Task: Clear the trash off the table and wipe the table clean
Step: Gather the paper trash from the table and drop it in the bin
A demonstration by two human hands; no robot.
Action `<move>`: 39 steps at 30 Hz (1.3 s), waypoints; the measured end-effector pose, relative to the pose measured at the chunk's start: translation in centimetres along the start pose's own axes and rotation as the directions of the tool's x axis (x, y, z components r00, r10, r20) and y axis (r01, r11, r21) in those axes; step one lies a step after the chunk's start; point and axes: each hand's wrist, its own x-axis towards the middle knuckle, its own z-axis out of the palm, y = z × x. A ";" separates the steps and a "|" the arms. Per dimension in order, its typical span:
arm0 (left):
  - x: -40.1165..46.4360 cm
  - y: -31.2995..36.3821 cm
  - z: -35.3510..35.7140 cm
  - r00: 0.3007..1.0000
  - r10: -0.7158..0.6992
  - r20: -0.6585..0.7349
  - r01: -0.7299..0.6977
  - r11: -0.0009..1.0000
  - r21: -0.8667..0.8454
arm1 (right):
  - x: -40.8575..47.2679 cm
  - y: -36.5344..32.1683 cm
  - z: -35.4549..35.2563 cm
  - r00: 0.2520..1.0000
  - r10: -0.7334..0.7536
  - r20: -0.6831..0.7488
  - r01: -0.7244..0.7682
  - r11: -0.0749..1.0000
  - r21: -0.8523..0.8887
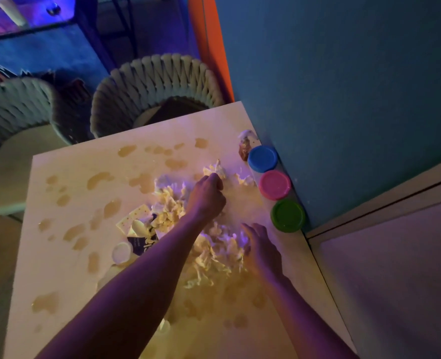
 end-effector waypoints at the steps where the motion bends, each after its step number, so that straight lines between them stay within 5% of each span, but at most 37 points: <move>1: 0.6 0.0 0.1 1.000 -0.002 0.007 0.002 1.000 0.000 | 0.0 0.0 0.1 1.000 0.016 -0.014 -0.016 0.999 0.027; 16: 8.1 -3.7 3.2 0.987 -0.025 0.159 -0.021 0.959 0.283 | 1.0 -1.4 -0.3 0.959 0.057 -0.276 -0.034 0.995 0.089; 31: 6.5 -5.1 1.6 0.997 0.068 -0.023 -0.066 0.995 0.073 | 5.9 -9.0 -2.9 0.971 -0.015 -0.239 0.087 0.951 0.296; 39: 4.4 -7.2 -2.3 0.989 0.028 -0.147 -0.050 0.988 -0.148 | 11.4 -11.4 -2.9 0.992 0.034 -0.123 -0.023 0.996 0.087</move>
